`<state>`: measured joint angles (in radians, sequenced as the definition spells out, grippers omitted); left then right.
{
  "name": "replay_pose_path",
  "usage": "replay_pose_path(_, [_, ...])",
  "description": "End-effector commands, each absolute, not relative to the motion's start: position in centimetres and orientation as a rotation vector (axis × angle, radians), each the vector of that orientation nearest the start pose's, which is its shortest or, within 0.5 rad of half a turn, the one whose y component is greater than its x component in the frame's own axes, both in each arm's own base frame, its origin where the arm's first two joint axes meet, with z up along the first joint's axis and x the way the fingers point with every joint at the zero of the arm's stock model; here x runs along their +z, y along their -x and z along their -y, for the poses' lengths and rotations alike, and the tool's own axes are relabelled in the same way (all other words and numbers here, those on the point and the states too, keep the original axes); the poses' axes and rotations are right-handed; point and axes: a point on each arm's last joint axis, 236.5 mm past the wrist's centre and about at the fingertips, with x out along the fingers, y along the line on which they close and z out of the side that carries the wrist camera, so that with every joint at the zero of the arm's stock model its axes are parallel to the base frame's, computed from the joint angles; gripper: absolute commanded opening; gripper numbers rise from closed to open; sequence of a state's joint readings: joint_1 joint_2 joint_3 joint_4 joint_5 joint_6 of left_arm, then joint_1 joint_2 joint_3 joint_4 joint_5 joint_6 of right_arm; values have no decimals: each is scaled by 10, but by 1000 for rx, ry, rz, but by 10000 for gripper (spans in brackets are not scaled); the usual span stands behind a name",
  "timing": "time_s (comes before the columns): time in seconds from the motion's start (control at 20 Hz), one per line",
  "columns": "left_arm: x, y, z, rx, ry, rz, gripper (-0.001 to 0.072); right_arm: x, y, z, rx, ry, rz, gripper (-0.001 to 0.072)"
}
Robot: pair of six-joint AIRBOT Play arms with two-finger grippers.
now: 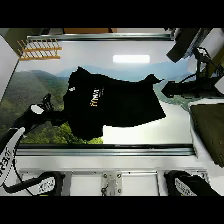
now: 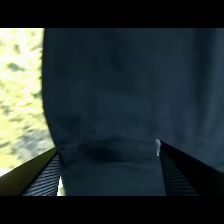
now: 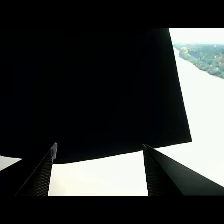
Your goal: Fold the clothes and pants, and hang the long-sleeved shirts on hangers.
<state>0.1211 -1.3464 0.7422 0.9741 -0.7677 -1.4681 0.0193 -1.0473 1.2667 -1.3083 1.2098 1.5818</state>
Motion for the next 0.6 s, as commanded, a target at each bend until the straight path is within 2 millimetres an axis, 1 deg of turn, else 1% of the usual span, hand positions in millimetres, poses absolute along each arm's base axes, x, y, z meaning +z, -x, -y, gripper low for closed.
replay_pose_path(0.0, [-106,-357,55,-24,630,-1265,623,140,-372,-66,195,-209,-992,583])
replay_pose_path(0.25, [-107,-354,57,-32,621,-1281,623,140,-372,-66,195,-209,-992,584])
replay_pose_path(0.45, [-107,-353,57,-32,622,-1282,621,130,-368,-66,195,-211,-1022,584])
replay_pose_path(0.5, [-107,-353,57,-28,628,-1283,567,126,-366,-67,198,-217,-1032,585])
replay_pose_path(0.55, [-107,-353,57,-28,628,-1283,380,122,-364,-70,204,-229,-1042,585])
